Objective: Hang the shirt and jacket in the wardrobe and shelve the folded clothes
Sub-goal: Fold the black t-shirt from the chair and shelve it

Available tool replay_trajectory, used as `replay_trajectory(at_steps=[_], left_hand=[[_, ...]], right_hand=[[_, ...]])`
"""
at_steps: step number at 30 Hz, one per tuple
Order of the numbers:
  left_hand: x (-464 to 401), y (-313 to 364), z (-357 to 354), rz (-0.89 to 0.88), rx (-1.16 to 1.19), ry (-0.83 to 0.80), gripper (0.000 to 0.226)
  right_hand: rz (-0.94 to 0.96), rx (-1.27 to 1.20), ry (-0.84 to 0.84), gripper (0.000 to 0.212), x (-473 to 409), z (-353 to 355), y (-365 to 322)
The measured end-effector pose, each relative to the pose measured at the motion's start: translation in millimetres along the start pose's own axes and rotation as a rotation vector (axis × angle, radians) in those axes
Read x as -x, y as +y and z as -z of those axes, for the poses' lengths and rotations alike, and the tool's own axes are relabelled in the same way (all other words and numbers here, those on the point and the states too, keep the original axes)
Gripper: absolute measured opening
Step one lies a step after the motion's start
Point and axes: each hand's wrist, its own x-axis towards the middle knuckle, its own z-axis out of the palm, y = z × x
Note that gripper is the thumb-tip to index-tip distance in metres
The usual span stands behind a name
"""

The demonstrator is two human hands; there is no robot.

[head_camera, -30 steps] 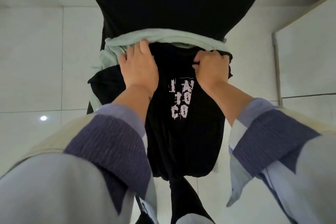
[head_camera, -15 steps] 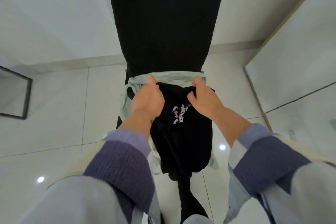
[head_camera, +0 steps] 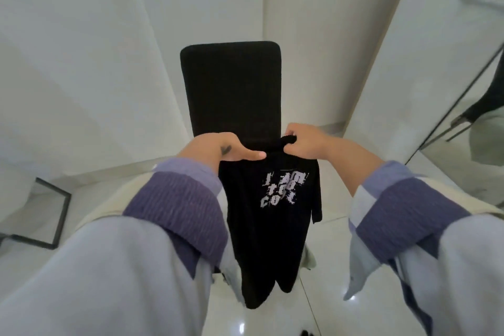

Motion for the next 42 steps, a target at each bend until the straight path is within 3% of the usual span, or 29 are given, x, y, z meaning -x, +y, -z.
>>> replay_trajectory(at_steps=[4, 6, 9, 12, 17, 19, 22, 24, 27, 32, 34, 38, 42], left_hand=[[42, 10, 34, -0.163, -0.03, 0.185, 0.055], [67, 23, 47, -0.262, -0.012, 0.313, 0.04], [96, 43, 57, -0.331, 0.069, 0.519, 0.036], [118, 58, 58, -0.365, 0.261, 0.6, 0.032], [155, 80, 56, -0.467, 0.844, 0.726, 0.015], [166, 86, 55, -0.496, 0.9, 0.796, 0.014], [182, 92, 51, -0.519, 0.856, 0.917, 0.031], [192, 95, 47, -0.517, 0.833, 0.978, 0.036], [207, 97, 46, -0.525, 0.782, 1.065, 0.038], [225, 94, 55, -0.466, 0.696, 1.138, 0.035], [228, 90, 61, -0.43, 0.664, 1.155, 0.033], [226, 70, 76, -0.306, 0.494, 1.259, 0.029], [221, 43, 86, -0.198, 0.304, 1.338, 0.029]], right_hand=[[-0.142, -0.127, -0.325, 0.041, 41, 57, -25], [-0.14, -0.046, -0.37, 0.045, 61, 79, -33], [-0.074, 0.25, -0.182, 0.033, 87, 104, -46], [-0.063, 0.281, -0.016, 0.037, 112, 123, -37], [0.087, -0.413, 0.227, 0.028, 145, 139, 2], [0.136, -0.437, 0.269, 0.028, 153, 141, 9], [0.159, -0.469, 0.285, 0.04, 164, 149, 12], [0.163, -0.57, 0.206, 0.044, 169, 159, 14], [0.163, -0.579, 0.139, 0.033, 179, 168, 18], [0.294, -0.766, 0.419, 0.015, 182, 170, 15], [0.318, -0.713, 0.378, 0.019, 179, 170, 11], [0.347, -0.364, 0.289, 0.04, 172, 174, 5], [0.362, -0.326, 0.353, 0.047, 170, 190, 0]])
